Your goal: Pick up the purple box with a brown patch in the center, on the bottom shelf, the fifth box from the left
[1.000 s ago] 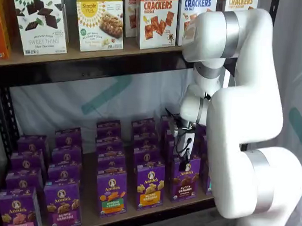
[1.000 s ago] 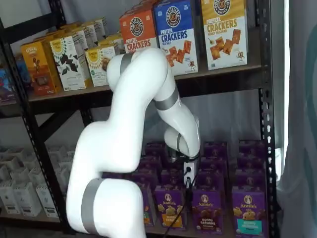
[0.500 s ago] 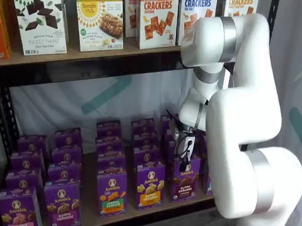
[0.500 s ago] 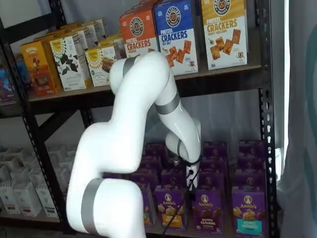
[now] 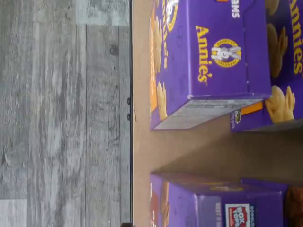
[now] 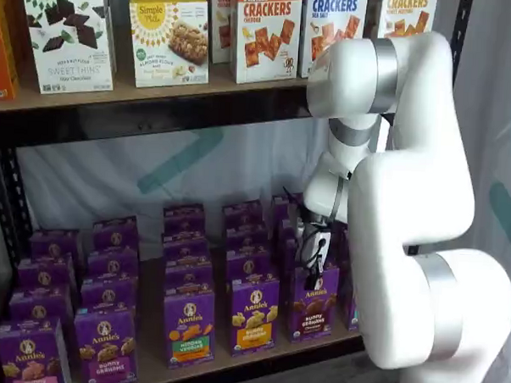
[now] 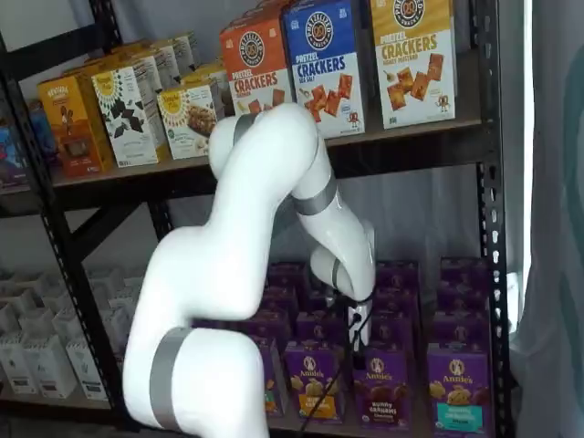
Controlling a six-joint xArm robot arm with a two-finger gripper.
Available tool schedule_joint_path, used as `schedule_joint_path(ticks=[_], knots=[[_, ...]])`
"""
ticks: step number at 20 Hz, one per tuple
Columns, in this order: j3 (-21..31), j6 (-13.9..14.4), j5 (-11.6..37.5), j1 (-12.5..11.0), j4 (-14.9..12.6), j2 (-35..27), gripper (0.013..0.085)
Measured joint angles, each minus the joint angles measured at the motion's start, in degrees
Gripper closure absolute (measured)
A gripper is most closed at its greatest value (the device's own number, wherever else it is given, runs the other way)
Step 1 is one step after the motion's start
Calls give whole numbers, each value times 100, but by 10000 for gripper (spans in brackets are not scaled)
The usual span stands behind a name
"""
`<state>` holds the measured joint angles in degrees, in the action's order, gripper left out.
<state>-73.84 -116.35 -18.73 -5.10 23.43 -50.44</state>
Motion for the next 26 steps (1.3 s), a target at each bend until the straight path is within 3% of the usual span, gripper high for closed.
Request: schedule_joint_path(ticks=[6,13,26], knots=[[-270,676,-278,-63,-786,-159,130],[-538,1194,-497,-85,-1371,-330,130],[-750,1426,-471,-90,-1636,-572,130]])
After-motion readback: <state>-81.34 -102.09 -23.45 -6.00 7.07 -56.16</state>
